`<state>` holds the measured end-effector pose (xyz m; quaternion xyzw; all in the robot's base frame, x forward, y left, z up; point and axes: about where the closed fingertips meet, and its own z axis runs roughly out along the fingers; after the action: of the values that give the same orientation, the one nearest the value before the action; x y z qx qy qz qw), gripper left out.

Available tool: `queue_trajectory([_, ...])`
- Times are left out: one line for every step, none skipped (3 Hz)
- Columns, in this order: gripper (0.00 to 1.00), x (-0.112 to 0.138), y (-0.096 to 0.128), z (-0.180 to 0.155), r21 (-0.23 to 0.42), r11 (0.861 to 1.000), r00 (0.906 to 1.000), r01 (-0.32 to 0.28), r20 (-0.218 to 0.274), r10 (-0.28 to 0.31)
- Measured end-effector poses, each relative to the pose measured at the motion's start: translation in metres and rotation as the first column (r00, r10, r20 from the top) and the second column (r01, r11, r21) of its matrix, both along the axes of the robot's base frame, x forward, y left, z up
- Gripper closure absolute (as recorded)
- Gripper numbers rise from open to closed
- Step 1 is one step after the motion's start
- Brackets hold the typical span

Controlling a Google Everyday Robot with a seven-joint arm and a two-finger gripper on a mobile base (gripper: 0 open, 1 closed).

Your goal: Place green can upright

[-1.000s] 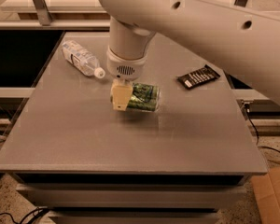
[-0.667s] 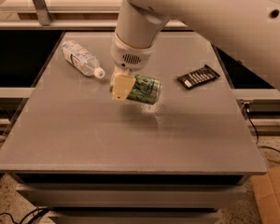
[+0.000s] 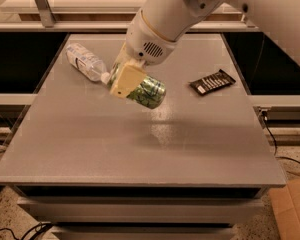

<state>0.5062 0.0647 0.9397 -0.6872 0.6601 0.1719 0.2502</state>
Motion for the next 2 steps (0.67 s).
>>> queue_trajectory([1.00, -0.017, 0.011, 0.014, 0.176, 0.984, 0.9994, -0.019, -0.025, 0.023])
queue_trajectory([1.00, -0.031, 0.027, 0.020, 0.338, 0.941, 0.9977, -0.033, -0.044, 0.051])
